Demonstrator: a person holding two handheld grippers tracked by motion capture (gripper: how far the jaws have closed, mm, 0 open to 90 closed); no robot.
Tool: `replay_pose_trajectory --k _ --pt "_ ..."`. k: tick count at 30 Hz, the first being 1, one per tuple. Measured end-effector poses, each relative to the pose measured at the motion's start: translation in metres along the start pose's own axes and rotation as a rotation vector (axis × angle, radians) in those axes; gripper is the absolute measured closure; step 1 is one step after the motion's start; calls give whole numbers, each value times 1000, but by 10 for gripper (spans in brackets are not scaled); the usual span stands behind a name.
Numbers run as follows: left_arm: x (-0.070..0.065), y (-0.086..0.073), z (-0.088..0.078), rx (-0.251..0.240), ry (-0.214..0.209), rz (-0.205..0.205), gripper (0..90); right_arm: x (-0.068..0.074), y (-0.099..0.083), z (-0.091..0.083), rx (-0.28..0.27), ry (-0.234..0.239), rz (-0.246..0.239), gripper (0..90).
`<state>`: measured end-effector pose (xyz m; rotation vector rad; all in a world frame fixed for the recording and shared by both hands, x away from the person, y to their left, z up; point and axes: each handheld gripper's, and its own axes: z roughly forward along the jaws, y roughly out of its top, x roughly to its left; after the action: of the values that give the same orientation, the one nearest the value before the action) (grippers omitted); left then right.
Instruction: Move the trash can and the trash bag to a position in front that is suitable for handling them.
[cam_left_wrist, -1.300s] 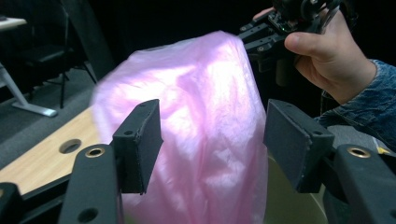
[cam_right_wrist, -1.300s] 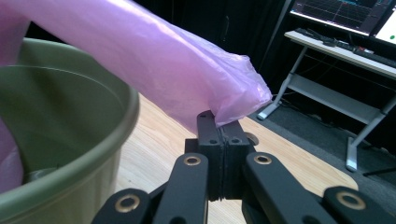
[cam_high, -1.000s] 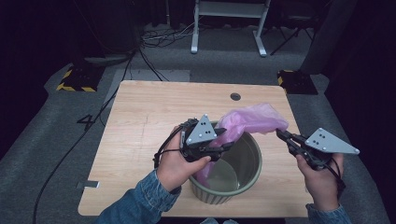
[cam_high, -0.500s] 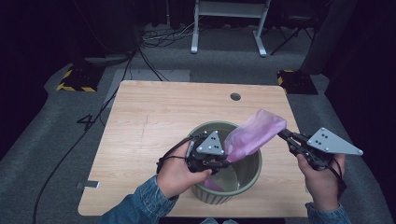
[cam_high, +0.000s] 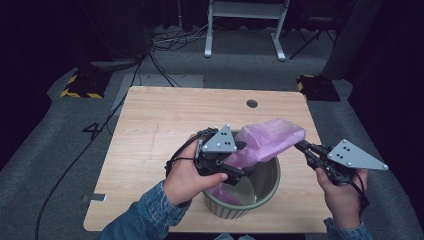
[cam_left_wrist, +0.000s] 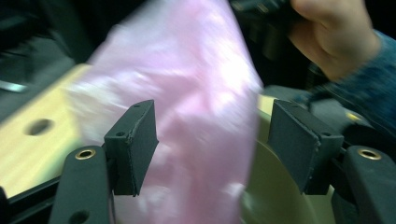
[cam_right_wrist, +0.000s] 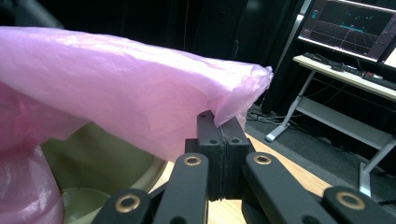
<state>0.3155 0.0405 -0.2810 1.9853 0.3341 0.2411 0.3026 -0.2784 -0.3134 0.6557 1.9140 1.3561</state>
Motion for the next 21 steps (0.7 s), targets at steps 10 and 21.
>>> replay_pose_trajectory --k 10,21 --pt "1 10 9 -22 68 33 374 6 12 2 -18 21 -16 895" --pt "0 -12 34 223 -73 -9 749 12 17 5 -43 44 -18 895"
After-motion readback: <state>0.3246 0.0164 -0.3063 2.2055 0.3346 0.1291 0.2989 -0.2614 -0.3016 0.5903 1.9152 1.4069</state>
